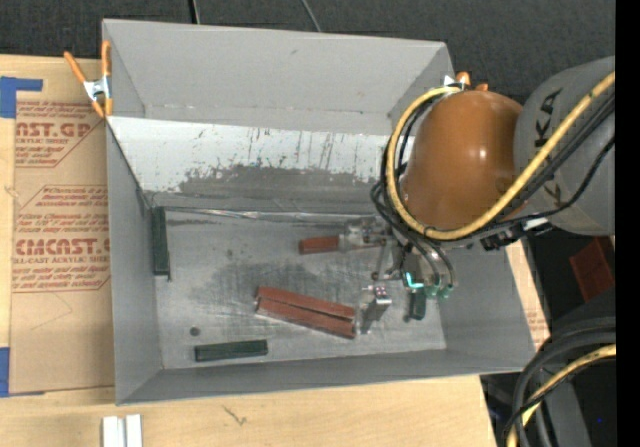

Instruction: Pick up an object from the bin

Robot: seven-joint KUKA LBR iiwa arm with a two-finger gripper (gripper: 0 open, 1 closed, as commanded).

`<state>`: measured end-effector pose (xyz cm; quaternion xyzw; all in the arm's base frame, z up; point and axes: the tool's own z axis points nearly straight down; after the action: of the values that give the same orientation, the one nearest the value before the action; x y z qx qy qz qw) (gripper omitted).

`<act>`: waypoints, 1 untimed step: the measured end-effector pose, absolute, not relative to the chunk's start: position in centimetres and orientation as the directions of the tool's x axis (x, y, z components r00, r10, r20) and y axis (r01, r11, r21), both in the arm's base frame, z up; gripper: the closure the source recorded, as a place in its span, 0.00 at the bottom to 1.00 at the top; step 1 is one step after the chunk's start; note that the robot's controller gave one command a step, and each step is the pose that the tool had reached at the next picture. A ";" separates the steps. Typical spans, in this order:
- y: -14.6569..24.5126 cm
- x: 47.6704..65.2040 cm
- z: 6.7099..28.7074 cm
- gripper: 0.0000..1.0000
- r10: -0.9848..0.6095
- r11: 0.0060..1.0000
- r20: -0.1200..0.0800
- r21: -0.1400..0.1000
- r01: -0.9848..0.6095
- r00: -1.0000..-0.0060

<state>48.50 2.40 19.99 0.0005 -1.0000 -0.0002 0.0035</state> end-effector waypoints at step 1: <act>2.4 48.7 20.3 0.00 0.000 1.000 0.000 0.001 0.000 -1.000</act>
Offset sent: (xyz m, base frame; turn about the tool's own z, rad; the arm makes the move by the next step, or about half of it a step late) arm 0.0030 0.0359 -0.1299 0.2864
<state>48.67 2.39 20.31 0.0001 -1.0000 -0.0003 -0.0002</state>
